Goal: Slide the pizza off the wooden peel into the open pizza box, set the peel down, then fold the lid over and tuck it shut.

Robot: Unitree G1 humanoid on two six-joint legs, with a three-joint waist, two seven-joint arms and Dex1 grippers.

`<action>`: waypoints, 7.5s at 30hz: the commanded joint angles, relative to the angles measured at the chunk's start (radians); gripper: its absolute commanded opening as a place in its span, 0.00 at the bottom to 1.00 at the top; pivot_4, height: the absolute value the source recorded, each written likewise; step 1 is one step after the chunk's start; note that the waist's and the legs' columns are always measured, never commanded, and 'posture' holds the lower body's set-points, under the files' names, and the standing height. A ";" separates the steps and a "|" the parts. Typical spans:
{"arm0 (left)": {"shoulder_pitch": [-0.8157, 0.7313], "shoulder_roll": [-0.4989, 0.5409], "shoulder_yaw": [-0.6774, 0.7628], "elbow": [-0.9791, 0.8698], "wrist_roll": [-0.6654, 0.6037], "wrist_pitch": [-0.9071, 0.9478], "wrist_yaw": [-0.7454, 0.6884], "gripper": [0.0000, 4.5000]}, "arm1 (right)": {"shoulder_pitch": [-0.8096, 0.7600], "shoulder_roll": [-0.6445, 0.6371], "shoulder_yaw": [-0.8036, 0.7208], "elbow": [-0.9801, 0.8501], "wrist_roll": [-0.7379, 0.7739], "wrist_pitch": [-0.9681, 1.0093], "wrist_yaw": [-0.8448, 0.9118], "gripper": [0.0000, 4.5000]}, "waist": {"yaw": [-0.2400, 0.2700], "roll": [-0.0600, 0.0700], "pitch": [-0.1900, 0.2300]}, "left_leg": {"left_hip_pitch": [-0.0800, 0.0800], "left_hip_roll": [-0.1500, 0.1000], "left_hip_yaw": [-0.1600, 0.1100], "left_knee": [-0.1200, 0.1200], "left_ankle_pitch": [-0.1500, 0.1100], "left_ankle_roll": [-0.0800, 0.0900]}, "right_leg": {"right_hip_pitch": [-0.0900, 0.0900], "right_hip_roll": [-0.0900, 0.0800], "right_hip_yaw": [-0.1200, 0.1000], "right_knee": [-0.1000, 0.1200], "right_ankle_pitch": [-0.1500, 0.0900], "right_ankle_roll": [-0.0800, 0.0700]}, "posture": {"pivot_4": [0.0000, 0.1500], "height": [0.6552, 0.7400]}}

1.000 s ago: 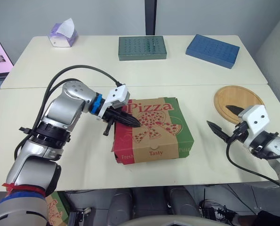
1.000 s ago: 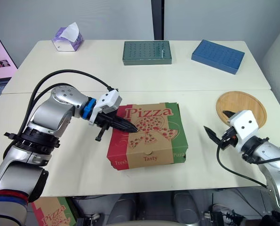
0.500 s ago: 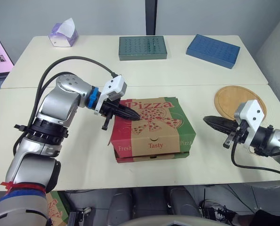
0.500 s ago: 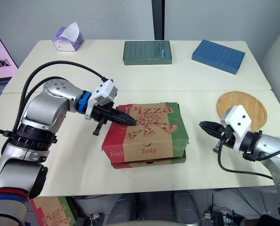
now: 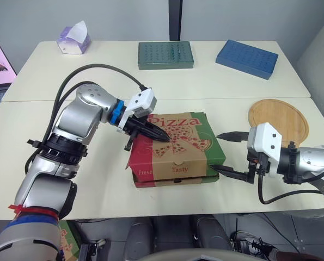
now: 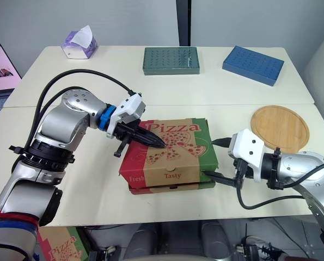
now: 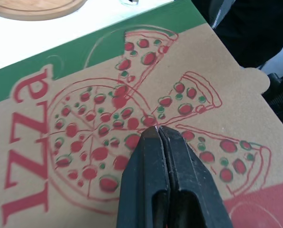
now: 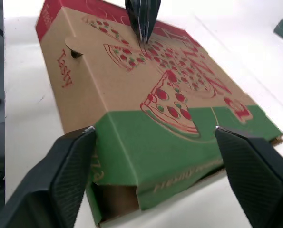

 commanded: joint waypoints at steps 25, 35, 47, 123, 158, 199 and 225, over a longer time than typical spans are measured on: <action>0.022 0.065 -0.148 -0.064 -0.011 -0.122 -0.010 0.00 | 0.118 0.113 0.075 -0.055 -0.214 -0.168 -0.057 0.95 | -0.003 0.000 0.000 | 0.001 0.000 0.000 0.001 0.000 0.000 | 0.001 0.000 0.001 0.001 0.000 0.000 | 1.00 1.00; 0.023 0.057 -0.138 -0.047 -0.003 -0.130 -0.010 0.00 | 0.163 0.069 -0.220 0.069 0.136 0.115 -0.055 0.95 | 0.000 0.000 0.000 | 0.005 0.000 0.000 0.001 0.000 0.000 | 0.006 0.000 0.000 0.001 0.000 -0.001 | 1.00 1.00; 0.015 0.054 -0.130 -0.041 0.000 -0.120 -0.010 0.00 | 0.096 0.106 0.025 0.091 0.043 0.008 0.010 0.20 | -0.003 0.000 0.000 | 0.006 0.000 0.000 0.001 0.000 0.000 | 0.006 0.000 0.000 0.000 0.000 0.000 | 1.00 1.00; 0.050 0.075 -0.190 -0.074 0.020 -0.148 -0.010 0.00 | 0.170 0.130 0.138 -0.027 -0.343 -0.230 -0.064 0.99 | 0.000 0.000 0.000 | 0.006 0.000 0.000 0.001 0.000 0.000 | 0.006 0.000 0.000 0.000 0.000 0.000 | 1.00 1.00; 0.052 0.056 -0.153 -0.066 0.036 -0.131 -0.010 0.00 | 0.150 0.125 0.055 0.081 -0.036 0.003 0.011 0.01 | -0.001 0.001 0.000 | 0.007 0.000 0.000 0.001 0.000 0.000 | 0.007 0.001 0.001 0.001 0.000 0.000 | 1.00 1.00; 0.039 0.183 0.047 -0.149 -0.063 0.024 -0.010 0.00 | 0.032 0.150 0.225 0.113 -0.154 -0.092 0.026 0.01 | -0.001 0.000 0.000 | 0.006 0.000 -0.001 0.001 0.000 0.000 | 0.006 0.001 0.000 0.000 0.000 0.000 | 1.00 1.00; 0.365 0.340 0.089 -0.298 0.020 -0.069 0.078 0.00 | 0.041 0.142 0.202 0.133 -0.163 -0.126 0.059 0.01 | 0.007 0.000 0.001 | 0.006 0.001 0.000 0.000 0.000 0.000 | 0.006 0.001 0.000 0.000 0.000 0.000 | 1.00 1.00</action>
